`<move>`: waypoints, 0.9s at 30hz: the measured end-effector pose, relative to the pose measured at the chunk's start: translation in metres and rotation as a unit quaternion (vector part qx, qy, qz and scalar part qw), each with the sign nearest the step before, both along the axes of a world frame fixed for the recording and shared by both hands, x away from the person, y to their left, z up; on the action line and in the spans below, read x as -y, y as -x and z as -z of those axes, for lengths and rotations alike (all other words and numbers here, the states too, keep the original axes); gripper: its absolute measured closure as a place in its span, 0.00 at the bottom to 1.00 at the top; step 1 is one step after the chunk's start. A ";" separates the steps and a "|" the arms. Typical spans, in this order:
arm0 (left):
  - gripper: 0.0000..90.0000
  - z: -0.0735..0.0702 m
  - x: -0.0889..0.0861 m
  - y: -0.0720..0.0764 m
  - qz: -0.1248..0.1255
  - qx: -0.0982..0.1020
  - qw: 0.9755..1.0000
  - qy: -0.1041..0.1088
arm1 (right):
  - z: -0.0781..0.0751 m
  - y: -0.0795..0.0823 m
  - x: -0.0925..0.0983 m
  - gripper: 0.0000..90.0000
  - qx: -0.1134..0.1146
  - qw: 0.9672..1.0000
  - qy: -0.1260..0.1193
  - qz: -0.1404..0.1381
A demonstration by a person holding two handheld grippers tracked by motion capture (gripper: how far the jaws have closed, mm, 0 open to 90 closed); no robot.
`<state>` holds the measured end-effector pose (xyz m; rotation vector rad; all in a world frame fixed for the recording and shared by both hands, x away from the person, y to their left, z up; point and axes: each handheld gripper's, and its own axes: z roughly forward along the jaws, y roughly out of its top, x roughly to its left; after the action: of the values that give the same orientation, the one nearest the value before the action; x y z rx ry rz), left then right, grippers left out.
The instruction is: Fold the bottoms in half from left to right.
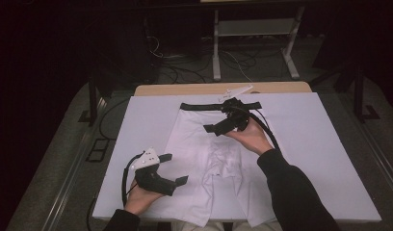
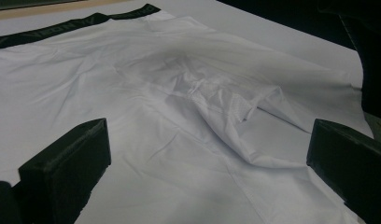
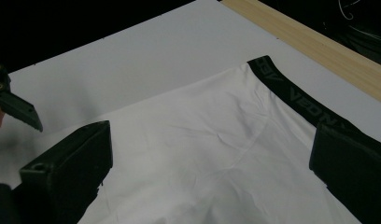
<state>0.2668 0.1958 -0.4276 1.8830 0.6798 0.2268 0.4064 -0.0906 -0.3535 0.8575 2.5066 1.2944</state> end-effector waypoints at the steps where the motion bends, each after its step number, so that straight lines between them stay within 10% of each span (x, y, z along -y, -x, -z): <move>1: 0.00 0.000 0.000 0.000 0.000 0.000 1.000 0.000 | 0.000 -0.002 -0.002 0.00 0.000 1.000 -0.001 0.000; 27: 0.00 0.000 -0.001 0.000 0.003 -0.001 1.000 0.009 | 0.014 -0.042 -0.054 0.00 0.001 1.000 -0.003 0.006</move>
<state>0.2663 0.1965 -0.4272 1.8675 0.6745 0.2136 0.4485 -0.0368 -0.3676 0.8717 2.4927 1.2983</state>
